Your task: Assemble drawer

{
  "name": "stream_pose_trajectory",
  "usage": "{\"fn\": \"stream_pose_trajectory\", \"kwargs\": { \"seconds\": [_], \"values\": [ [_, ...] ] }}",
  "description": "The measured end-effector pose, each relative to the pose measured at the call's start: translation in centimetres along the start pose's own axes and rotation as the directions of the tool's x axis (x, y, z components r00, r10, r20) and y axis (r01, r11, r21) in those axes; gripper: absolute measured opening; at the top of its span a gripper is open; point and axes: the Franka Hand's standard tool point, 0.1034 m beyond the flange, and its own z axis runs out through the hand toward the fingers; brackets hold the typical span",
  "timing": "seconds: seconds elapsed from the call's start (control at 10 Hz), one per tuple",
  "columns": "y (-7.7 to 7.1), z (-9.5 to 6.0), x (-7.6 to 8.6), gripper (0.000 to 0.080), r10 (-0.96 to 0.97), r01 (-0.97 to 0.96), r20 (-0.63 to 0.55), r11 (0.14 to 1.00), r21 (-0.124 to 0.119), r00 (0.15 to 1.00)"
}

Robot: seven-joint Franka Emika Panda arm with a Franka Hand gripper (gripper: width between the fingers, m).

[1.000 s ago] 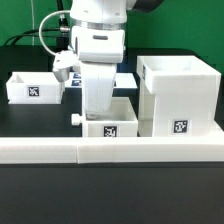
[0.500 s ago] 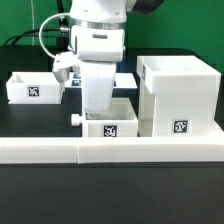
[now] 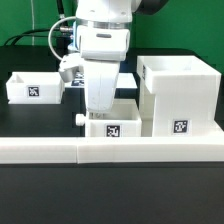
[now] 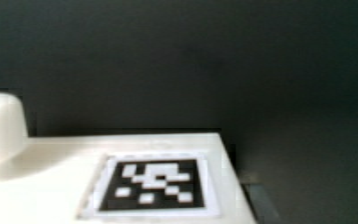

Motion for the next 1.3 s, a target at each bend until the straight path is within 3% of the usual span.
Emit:
{"fn": "stream_pose_trajectory", "kwargs": {
  "seconds": [0.6, 0.9, 1.3],
  "values": [
    [0.4, -0.1, 0.7, 0.0042, 0.006, -0.006, -0.004, 1.0, 0.007, 1.0],
    [0.5, -0.1, 1.1, 0.0042, 0.005, -0.005, -0.008, 1.0, -0.006, 1.0],
    [0.5, -0.1, 1.4, 0.0042, 0.005, -0.005, -0.003, 1.0, -0.004, 1.0]
  ]
}}
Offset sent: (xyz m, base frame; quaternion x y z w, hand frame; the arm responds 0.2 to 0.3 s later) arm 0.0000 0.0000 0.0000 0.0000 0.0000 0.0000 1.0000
